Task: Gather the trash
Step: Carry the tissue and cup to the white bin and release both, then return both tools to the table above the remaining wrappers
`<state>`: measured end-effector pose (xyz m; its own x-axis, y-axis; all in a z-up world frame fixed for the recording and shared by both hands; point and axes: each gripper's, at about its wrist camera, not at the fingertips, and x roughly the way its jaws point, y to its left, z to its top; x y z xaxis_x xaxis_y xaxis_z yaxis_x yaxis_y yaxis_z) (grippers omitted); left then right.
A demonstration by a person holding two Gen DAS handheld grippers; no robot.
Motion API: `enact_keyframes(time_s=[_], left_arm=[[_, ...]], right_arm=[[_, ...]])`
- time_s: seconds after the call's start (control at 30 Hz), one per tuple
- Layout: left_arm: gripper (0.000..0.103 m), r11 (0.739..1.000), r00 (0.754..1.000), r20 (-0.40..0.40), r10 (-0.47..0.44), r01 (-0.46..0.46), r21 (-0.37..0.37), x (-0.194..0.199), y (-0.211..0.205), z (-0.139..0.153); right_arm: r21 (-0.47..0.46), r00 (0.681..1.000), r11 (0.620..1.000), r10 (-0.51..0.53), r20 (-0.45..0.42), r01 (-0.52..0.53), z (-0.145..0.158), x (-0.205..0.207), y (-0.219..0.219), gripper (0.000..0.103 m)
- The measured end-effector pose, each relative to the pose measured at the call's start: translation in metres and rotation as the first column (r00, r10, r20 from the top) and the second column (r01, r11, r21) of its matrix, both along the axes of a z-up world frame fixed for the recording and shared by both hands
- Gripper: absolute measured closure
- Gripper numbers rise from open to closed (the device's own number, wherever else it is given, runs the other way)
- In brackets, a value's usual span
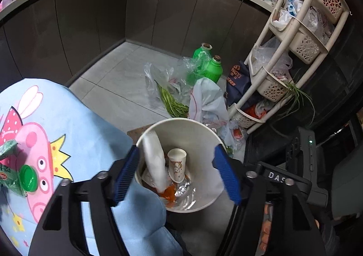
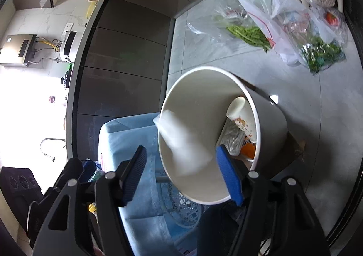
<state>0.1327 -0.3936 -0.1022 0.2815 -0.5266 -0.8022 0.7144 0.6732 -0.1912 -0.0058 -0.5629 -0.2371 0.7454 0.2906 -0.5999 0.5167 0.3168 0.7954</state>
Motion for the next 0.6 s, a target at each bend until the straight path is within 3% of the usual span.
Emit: enact_keyframes(time_s=[0.1, 0.17, 0.33, 0.6], left_arm=[[0.013, 0.999, 0.999, 0.022, 0.035, -0.035, -0.013, 0.0, 0.006, 0.004], [0.009, 0.998, 0.998, 0.021, 0.059, -0.059, -0.028, 0.001, 0.01, 0.008], [0.009, 0.995, 0.995, 0.03, 0.094, -0.094, -0.018, 0.005, 0.019, 0.016], [0.009, 0.99, 0.991, 0.033, 0.133, -0.132, -0.054, 0.002, 0.041, 0.035]], right_arm=[[-0.011, 1.0, 1.0, -0.008, 0.02, 0.009, 0.004, -0.002, 0.0, 0.031], [-0.02, 0.999, 1.0, -0.022, 0.029, 0.023, 0.006, -0.004, -0.001, 0.023], [-0.028, 0.996, 0.998, -0.062, 0.064, 0.064, 0.013, -0.011, -0.004, 0.003], [-0.035, 0.995, 0.997, -0.068, 0.074, 0.071, 0.031, -0.014, 0.0, 0.003]])
